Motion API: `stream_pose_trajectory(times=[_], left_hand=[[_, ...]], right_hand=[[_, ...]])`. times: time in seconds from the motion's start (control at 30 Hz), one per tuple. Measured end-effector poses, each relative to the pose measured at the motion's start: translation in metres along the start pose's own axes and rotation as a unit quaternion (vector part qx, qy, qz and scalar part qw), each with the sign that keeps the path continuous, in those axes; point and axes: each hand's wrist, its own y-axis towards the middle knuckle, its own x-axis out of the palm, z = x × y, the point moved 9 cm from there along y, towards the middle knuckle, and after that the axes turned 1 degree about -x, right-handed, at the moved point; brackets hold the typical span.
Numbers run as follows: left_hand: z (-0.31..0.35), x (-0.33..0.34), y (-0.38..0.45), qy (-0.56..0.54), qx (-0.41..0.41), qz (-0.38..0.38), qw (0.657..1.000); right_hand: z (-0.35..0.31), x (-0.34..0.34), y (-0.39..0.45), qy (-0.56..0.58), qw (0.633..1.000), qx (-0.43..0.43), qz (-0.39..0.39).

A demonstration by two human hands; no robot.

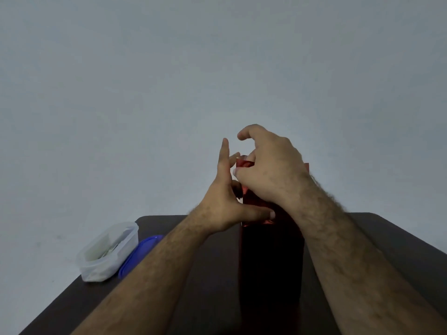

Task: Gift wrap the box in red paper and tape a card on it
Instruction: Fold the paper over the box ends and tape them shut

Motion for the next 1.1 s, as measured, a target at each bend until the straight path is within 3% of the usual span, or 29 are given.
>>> stream_pose_trajectory(times=[0.13,0.23,0.3,0.4,0.47,0.67,0.87,1.0,1.1], left_hand=[[0.002,-0.004,-0.002,0.003,-0.002,0.004,1.000],[-0.002,-0.012,-0.005,-0.011,-0.021,0.009,1.000],[-0.007,-0.014,-0.005,-0.054,-0.034,0.009,0.998],[-0.017,-0.022,-0.003,-0.117,-0.058,0.037,0.991],[-0.020,-0.026,-0.003,-0.132,-0.064,0.051,0.988],[-0.025,-0.015,-0.005,-0.105,-0.060,-0.012,0.993],[-0.025,-0.012,-0.006,-0.091,-0.061,-0.011,0.994],[-0.022,-0.015,-0.007,-0.101,-0.049,-0.008,0.994],[-0.021,-0.015,-0.008,-0.098,-0.035,-0.012,0.994]], right_hand=[[0.009,-0.017,0.003,0.145,0.982,-0.043,0.113],[0.028,-0.036,0.011,0.155,0.975,-0.058,0.148],[0.049,-0.037,0.018,0.158,0.983,-0.038,0.082],[0.079,-0.021,0.019,0.185,0.979,0.001,-0.079],[0.090,-0.018,0.018,0.192,0.976,-0.003,-0.101],[0.096,-0.015,0.028,0.193,0.980,-0.047,0.031],[0.087,-0.017,0.024,0.286,0.947,-0.061,0.131],[0.107,-0.010,0.028,0.306,0.941,0.070,0.124],[0.126,0.005,0.024,0.267,0.945,0.188,-0.009]])
